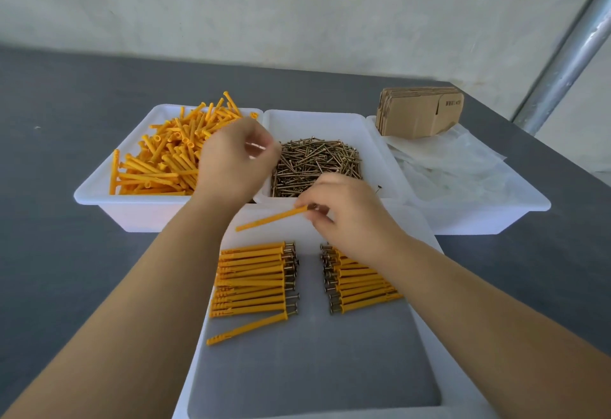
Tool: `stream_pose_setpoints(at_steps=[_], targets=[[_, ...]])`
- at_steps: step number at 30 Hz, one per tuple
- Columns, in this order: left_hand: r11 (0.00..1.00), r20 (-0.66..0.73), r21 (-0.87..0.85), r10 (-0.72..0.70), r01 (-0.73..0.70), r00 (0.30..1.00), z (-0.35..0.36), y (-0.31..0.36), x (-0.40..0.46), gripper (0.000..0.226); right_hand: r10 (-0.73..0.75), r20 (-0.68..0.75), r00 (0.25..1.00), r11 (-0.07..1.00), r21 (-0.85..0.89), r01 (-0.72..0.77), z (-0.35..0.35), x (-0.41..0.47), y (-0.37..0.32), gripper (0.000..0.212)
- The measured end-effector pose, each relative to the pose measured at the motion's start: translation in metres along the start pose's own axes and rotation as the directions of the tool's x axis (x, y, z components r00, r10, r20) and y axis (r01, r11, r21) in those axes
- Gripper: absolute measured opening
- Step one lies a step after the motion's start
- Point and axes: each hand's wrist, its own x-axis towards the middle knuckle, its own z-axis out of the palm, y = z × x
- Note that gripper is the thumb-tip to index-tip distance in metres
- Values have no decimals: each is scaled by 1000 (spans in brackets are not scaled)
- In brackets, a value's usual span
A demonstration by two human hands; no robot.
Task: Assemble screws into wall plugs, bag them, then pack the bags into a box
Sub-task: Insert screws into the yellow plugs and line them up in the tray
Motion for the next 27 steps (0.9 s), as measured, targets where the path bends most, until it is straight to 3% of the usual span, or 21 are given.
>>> stream_pose_setpoints(at_steps=[2,4,8,11,17,21,23,24,25,27], targets=[[998,-155,56,-30,40,987,-2,-7,4,4,-45,98,994,999,-2,46,7,-1,-6,21],[996,-208,28,-82,89,975,-3,-13,6,6,-52,209,976,995,-70,68,16,-2,-10,21],[980,-24,-155,-128,123,991,2,-18,4,8,-3,284,959,981,-185,58,32,-4,-17,15],[990,34,-130,-52,56,998,8,-17,4,7,-44,279,959,943,-306,132,39,-1,-21,14],[998,-282,54,-16,32,959,2,-24,10,10,-78,346,935,900,-379,216,43,-2,-23,14],[991,-521,131,77,-10,850,-9,-19,10,19,-62,257,964,972,-203,117,40,-2,-24,13],[985,-631,167,77,37,772,-15,-18,10,27,-131,211,969,930,-313,194,36,2,-24,17],[971,-666,206,46,125,745,-18,-19,11,34,-146,119,982,918,-354,179,32,4,-23,20],[939,-648,239,-36,247,761,-19,-21,11,41,-143,6,990,931,-338,136,26,10,-18,21],[831,-447,296,-314,470,837,-18,-27,12,51,-44,-197,980,971,-240,-5,11,23,-3,23]])
